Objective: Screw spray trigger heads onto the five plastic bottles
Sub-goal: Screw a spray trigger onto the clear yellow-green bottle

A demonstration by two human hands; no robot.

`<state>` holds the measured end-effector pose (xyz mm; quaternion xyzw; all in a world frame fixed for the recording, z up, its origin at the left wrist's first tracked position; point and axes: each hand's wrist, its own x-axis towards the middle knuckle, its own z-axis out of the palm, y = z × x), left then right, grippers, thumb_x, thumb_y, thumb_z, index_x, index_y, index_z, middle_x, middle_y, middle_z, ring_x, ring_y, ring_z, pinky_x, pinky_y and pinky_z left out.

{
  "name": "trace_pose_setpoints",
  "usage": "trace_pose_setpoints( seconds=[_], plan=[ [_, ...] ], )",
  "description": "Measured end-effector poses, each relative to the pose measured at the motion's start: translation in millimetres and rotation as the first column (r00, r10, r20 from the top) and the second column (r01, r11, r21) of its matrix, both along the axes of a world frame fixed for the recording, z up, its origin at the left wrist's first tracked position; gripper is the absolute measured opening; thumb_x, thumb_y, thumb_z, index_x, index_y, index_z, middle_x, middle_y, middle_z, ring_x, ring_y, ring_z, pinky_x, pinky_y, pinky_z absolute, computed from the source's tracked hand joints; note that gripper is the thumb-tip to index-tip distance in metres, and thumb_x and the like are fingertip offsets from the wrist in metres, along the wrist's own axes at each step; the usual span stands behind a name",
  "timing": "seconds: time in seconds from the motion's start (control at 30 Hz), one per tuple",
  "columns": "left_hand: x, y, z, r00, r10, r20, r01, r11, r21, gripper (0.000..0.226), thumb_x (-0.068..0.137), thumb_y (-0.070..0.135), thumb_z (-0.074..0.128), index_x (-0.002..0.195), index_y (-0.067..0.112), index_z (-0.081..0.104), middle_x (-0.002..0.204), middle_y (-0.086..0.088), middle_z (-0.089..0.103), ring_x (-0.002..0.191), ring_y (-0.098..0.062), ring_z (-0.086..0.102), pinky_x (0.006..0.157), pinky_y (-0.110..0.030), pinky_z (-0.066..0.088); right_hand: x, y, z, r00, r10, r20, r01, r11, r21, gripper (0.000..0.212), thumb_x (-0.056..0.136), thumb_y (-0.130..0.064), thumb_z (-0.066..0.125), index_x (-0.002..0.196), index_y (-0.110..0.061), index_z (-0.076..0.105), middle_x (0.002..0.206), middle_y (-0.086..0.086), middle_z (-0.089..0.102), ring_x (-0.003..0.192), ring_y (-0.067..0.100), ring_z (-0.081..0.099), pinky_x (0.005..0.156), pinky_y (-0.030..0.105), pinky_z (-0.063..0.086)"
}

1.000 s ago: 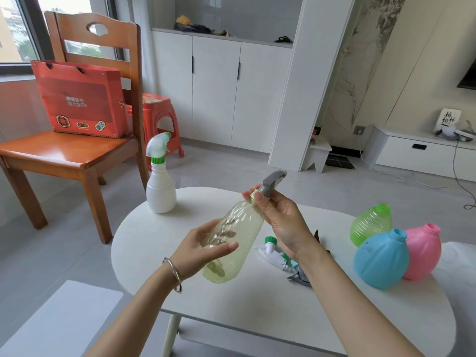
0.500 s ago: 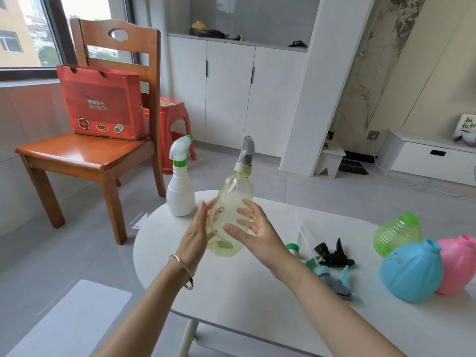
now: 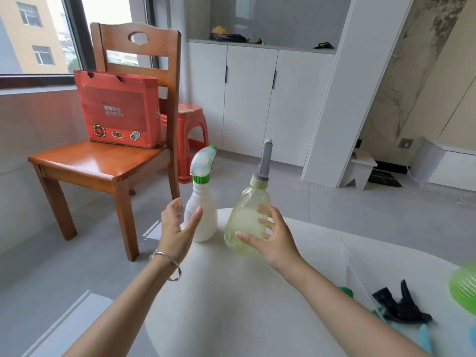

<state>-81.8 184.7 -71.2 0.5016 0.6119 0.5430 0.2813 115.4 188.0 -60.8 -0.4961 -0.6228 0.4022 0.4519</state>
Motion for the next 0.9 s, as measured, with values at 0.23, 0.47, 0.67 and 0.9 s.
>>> trace_pose_setpoints(
  seconds=[0.23, 0.47, 0.67, 0.9],
  plan=[
    [-22, 44, -24, 0.992, -0.121, -0.039, 0.118, 0.991, -0.059, 0.083, 0.078, 0.042, 0.07, 0.143, 0.02, 0.024, 0.146, -0.001, 0.034, 0.131, -0.016, 0.035, 0.105, -0.029, 0.03, -14, 41, -32, 1.0, -0.012, 0.017, 0.012, 1.0, -0.004, 0.074, 0.065, -0.022, 0.084, 0.122, -0.031, 0.038, 0.13, -0.014, 0.043, 0.125, 0.012, 0.042, 0.106, 0.036, 0.039],
    [-25, 54, -30, 0.987, -0.133, -0.096, 0.131, 0.991, -0.022, 0.059, 0.077, 0.044, 0.07, 0.127, 0.029, 0.044, 0.108, 0.017, 0.054, 0.095, 0.002, 0.05, 0.079, -0.02, 0.039, -24, 47, -48, 0.999, -0.016, 0.051, 0.014, 0.999, 0.032, 0.075, 0.064, -0.028, 0.085, 0.124, -0.032, 0.04, 0.124, -0.02, 0.046, 0.123, 0.009, 0.044, 0.106, 0.039, 0.04],
    [-26, 56, -32, 0.984, -0.155, -0.084, 0.154, 0.988, -0.012, 0.055, 0.076, 0.045, 0.07, 0.123, 0.033, 0.045, 0.105, 0.02, 0.054, 0.088, 0.02, 0.043, 0.07, -0.009, 0.037, -26, 43, -51, 0.999, -0.018, 0.041, 0.017, 0.999, 0.035, 0.077, 0.064, -0.031, 0.084, 0.128, -0.033, 0.041, 0.128, -0.021, 0.046, 0.124, 0.004, 0.044, 0.107, 0.037, 0.04],
    [-22, 56, -32, 0.983, -0.162, -0.08, 0.162, 0.987, -0.004, 0.056, 0.078, 0.043, 0.069, 0.127, 0.031, 0.044, 0.111, 0.014, 0.057, 0.093, 0.013, 0.048, 0.077, -0.017, 0.041, -25, 41, -51, 0.997, -0.017, 0.072, 0.015, 1.0, 0.028, 0.079, 0.065, -0.034, 0.083, 0.132, -0.03, 0.039, 0.135, -0.015, 0.045, 0.127, 0.005, 0.042, 0.108, 0.035, 0.037]
  ],
)
